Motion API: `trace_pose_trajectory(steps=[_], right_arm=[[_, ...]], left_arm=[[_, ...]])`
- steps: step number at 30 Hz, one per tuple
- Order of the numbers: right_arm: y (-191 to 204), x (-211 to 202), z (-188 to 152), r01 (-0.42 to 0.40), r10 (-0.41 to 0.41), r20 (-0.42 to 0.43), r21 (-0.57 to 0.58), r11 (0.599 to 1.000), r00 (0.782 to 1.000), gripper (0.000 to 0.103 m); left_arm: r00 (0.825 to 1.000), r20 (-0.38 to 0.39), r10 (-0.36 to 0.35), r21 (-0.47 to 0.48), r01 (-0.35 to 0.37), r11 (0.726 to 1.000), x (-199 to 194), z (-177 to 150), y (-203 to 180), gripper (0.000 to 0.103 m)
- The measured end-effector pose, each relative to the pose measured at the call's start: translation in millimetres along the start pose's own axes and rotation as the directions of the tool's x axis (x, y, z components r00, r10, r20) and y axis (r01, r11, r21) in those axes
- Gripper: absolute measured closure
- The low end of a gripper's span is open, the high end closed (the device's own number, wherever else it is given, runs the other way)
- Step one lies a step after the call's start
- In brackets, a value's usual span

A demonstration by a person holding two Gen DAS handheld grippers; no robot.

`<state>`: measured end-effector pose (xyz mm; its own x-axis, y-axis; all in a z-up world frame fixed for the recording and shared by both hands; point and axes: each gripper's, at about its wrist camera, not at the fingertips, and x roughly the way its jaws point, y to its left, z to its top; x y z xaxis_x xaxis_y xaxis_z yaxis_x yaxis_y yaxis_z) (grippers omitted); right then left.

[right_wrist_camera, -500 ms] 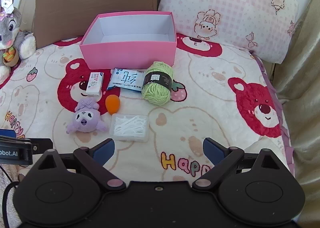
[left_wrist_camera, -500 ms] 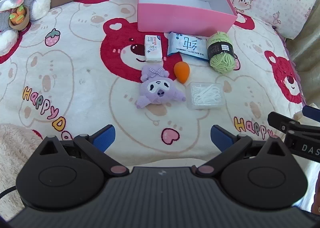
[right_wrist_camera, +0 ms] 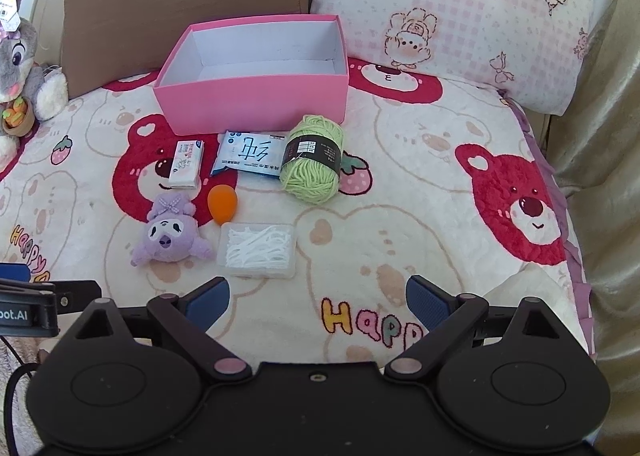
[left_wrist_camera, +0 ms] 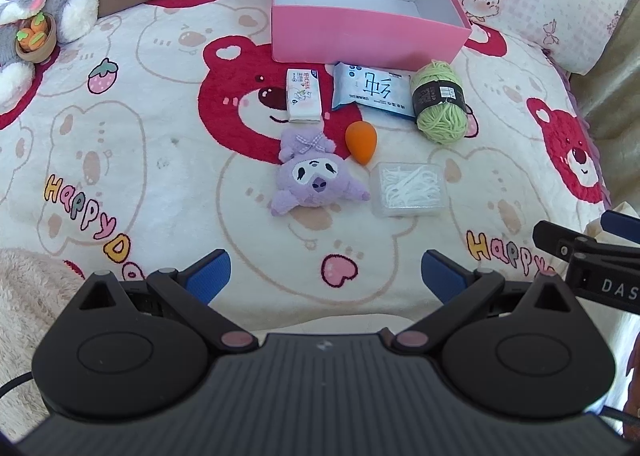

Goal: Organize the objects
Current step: 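Move the left tool toward the purple plush toy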

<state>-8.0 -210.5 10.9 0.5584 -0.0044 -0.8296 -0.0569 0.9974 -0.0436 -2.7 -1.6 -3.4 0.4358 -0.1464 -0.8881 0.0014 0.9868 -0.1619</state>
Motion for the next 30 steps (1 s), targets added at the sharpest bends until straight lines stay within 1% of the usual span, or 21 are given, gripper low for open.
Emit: trace_pose_trajectory(steps=[4,7,8,9,10,12,15,18,19,21,23,25,27,30], right_arm=[[-3,-1,0,0.004,-0.004,-0.001,0.006,1.0,1.0,0.006],[-6,-6,1,-0.03,0.03,0.017,0.005,1.0,0.999,0.006],[-6,-10,2,-0.051,0.051,0.033,-0.015,0.999,0.998,0.006],[-5,-15,5,-0.07,0.073,0.053,-0.061,0.996,0.996,0.006],[-3,-20,10,-0.072,0.08,0.075,-0.108,0.992,0.994,0.006],[-4,-34,21,-0.055,0.079,0.144,-0.16,0.985,0.986,0.006],[-5,-46,34,-0.07,0.106,0.201,-0.182,0.981,0.974,0.006],[-4,-45,39,-0.092,0.134,0.229,-0.186,0.978,0.964,0.006],[-3,-42,39,-0.1,0.143,0.23,-0.19,0.977,0.963,0.006],[-3,-34,37,-0.124,0.167,0.227,-0.193,0.973,0.96,0.006],[-6,-25,37,-0.163,0.196,0.196,-0.173,0.971,0.961,0.006],[-10,-15,40,-0.205,0.228,0.147,-0.157,0.966,0.963,0.006],[-11,-8,41,-0.218,0.236,0.124,-0.146,0.965,0.964,0.006],[-8,0,43,-0.233,0.249,0.099,-0.149,0.961,0.963,0.006]], left_arm=[[1.0,-0.002,-0.007,0.025,0.007,1.0,-3,0,-2,0.0],[0.999,-0.002,-0.033,0.029,0.033,0.999,-8,3,-2,0.0],[0.999,0.0,-0.038,0.03,0.038,0.999,-11,5,-2,0.0],[0.999,0.002,-0.039,0.035,0.039,0.999,-13,7,-3,0.0],[0.999,0.004,-0.042,0.052,0.042,0.998,-15,11,-5,0.0],[0.999,0.004,-0.04,0.093,0.039,0.995,-18,18,-9,0.0],[1.0,0.005,-0.028,0.12,0.027,0.992,-22,27,-9,0.0],[0.999,-0.011,-0.054,0.116,0.055,0.992,-24,36,-5,0.0],[0.998,-0.012,-0.065,0.128,0.066,0.99,-24,38,-3,0.0],[0.999,0.005,-0.051,0.118,0.05,0.992,-25,43,-1,0.0],[0.999,0.024,-0.039,0.126,0.036,0.991,-26,48,1,0.0],[0.998,0.035,-0.049,0.164,0.042,0.986,-25,52,0,0.0],[0.995,0.058,-0.077,0.202,0.063,0.977,-25,55,-1,0.0],[0.995,0.075,-0.068,0.232,0.049,0.972,-21,61,-4,0.0]])
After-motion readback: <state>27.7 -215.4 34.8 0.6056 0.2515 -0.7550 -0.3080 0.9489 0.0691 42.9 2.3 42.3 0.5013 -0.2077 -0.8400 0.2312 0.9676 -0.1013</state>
